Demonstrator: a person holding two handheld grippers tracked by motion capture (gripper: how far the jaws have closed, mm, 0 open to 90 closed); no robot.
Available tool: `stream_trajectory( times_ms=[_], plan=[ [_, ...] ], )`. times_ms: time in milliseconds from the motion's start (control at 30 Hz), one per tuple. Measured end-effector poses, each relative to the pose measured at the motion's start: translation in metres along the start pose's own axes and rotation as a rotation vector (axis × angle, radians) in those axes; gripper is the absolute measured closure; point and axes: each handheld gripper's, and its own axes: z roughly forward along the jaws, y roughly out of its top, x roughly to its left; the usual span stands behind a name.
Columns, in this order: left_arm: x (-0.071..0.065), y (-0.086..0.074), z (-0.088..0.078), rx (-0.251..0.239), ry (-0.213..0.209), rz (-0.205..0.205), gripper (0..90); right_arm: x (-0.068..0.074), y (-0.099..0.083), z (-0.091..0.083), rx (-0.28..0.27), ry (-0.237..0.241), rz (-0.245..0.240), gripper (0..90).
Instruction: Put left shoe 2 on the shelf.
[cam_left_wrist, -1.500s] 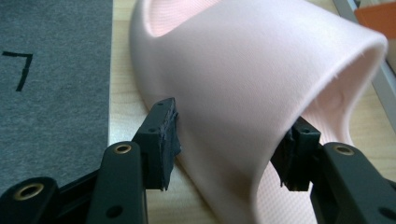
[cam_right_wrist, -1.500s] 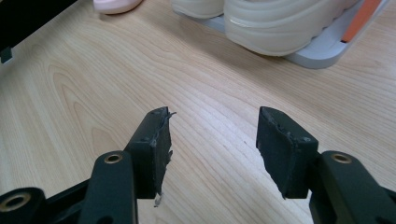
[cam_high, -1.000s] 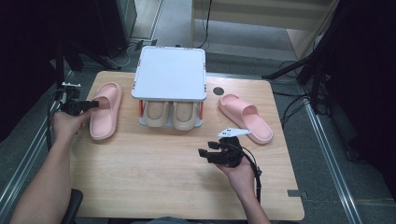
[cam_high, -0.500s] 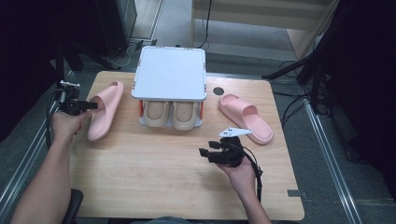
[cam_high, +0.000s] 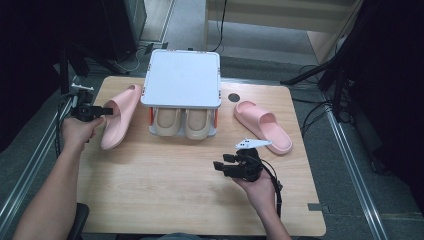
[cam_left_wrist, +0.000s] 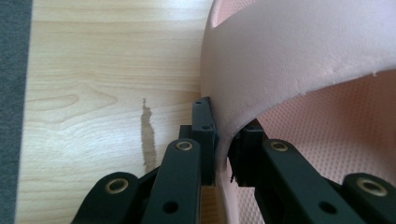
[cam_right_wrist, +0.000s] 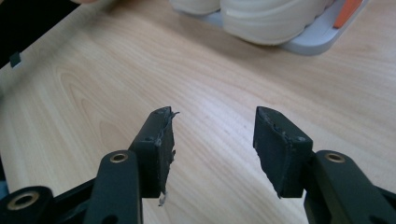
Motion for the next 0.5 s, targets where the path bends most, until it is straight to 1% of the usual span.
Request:
stream_trajectory(
  times_ms=[33, 67, 133, 233, 267, 300, 367, 400, 467, 500],
  plan=[
    [-0.002, 0.002, 0.0, -0.001, 0.003, -0.001, 82.3, 0.001, -0.001, 0.0, 0.008, 0.0, -0.006, 48.7],
    [-0.005, 0.004, 0.0, -0.003, 0.008, 0.007, 82.3, 0.001, -0.001, 0.0, 0.012, 0.001, -0.013, 48.7],
    [-0.009, 0.007, -0.002, -0.002, 0.015, 0.021, 82.3, 0.002, 0.0, -0.002, 0.004, 0.01, -0.011, 48.7],
    [-0.016, 0.012, -0.005, -0.018, 0.005, 0.018, 82.3, 0.003, 0.001, -0.004, -0.003, 0.019, -0.018, 48.7],
    [-0.017, 0.014, -0.005, -0.004, 0.002, 0.018, 82.4, 0.003, 0.001, -0.004, -0.002, 0.021, -0.02, 48.7],
    [-0.02, 0.017, -0.006, 0.005, 0.012, 0.023, 82.5, 0.003, 0.002, -0.003, -0.002, 0.024, -0.023, 48.7],
    [-0.026, 0.022, -0.008, 0.002, 0.033, 0.043, 82.2, 0.003, 0.002, -0.003, 0.001, 0.026, -0.023, 48.7],
    [-0.028, 0.026, -0.01, 0.013, 0.037, 0.048, 81.9, 0.003, 0.003, -0.003, 0.001, 0.028, -0.024, 48.7],
    [-0.033, 0.033, -0.014, 0.028, 0.033, 0.045, 81.8, 0.004, 0.004, -0.002, 0.002, 0.036, -0.032, 48.7],
    [-0.035, 0.036, -0.016, 0.026, 0.032, 0.045, 81.9, 0.004, 0.004, -0.001, 0.003, 0.036, -0.033, 48.7]
  ],
)
